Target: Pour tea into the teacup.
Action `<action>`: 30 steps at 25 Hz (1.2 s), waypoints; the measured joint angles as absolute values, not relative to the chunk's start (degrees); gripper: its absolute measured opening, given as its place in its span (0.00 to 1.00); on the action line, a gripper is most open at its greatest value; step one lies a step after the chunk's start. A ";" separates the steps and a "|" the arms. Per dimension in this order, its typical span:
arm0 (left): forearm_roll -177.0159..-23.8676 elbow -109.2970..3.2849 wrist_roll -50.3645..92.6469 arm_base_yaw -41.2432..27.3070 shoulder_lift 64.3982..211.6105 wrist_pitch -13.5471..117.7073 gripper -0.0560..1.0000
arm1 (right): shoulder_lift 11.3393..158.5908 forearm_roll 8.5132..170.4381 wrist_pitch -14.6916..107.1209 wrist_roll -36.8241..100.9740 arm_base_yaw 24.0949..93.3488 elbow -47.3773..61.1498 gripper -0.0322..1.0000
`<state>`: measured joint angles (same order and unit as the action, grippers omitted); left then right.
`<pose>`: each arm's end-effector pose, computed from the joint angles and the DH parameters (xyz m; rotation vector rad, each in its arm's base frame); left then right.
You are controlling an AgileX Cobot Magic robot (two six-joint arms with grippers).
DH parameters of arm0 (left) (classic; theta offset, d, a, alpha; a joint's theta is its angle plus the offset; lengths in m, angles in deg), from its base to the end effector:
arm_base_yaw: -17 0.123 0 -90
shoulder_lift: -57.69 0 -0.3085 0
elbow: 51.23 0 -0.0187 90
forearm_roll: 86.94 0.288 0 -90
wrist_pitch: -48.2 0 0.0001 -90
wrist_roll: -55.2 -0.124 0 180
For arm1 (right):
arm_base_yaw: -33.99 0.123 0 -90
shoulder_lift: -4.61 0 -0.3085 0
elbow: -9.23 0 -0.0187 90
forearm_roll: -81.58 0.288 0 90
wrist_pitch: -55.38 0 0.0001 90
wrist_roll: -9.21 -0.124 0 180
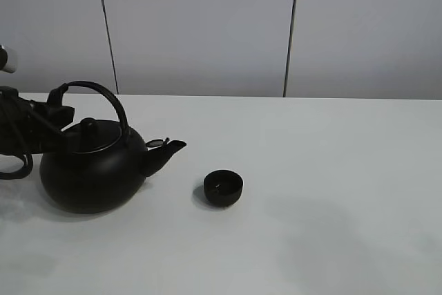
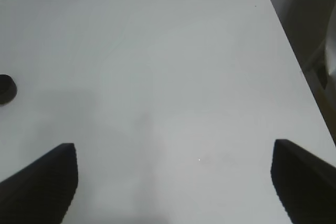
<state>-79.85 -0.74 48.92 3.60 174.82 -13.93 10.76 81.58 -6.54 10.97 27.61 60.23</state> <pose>0.3270 -0.0918 0.0869 0.4426 1.7913 -0.1471 0.0332 -0.0037 0.2676 0.0838 2.0776 -0.0868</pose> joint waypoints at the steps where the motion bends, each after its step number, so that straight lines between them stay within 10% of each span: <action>1: -79.63 -0.85 48.92 3.60 174.82 -13.93 0.16 | 10.76 81.58 -6.54 10.97 27.61 60.23 0.70; 30: -70.59 -12.47 50.63 1.70 172.73 1.69 0.16 | 10.76 81.58 -6.50 10.97 27.61 60.23 0.70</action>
